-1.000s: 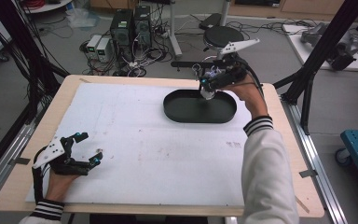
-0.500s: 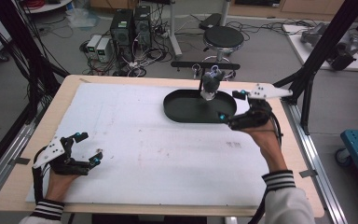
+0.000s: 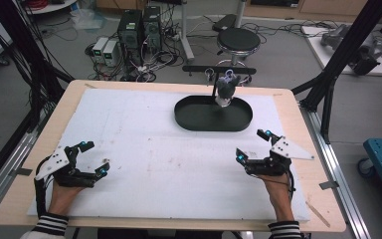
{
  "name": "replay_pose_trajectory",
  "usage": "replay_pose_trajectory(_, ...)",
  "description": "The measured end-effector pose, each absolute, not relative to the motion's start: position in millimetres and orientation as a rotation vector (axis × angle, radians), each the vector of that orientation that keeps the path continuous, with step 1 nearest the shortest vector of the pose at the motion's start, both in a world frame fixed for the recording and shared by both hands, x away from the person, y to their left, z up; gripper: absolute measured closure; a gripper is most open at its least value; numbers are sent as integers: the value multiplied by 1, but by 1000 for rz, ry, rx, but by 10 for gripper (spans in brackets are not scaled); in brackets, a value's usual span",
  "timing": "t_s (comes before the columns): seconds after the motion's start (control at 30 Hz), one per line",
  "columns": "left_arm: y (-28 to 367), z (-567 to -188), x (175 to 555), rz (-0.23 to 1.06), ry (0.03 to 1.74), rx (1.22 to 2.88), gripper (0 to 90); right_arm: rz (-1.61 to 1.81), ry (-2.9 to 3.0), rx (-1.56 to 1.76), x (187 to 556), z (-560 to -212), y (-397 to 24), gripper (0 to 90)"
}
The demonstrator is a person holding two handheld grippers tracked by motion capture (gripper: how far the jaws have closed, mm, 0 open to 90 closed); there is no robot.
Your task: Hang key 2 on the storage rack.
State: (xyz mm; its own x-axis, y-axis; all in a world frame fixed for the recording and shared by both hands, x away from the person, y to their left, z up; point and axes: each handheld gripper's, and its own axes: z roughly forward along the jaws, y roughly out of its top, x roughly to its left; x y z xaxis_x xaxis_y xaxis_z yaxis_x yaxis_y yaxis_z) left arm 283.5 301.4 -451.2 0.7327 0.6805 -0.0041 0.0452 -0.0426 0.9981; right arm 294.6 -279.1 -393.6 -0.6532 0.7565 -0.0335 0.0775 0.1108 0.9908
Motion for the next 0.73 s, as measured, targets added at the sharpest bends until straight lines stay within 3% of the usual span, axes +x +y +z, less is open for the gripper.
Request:
replay_pose_trajectory(0.4, 301, -451, 284, 569, 611, 1547, 17, 1498, 1719, 884, 282, -441, -290, 9)
replay_pose_trajectory(0.73, 301, -451, 283, 571, 611, 1546, 17, 1478, 1729, 890, 282, -450, -287, 9)
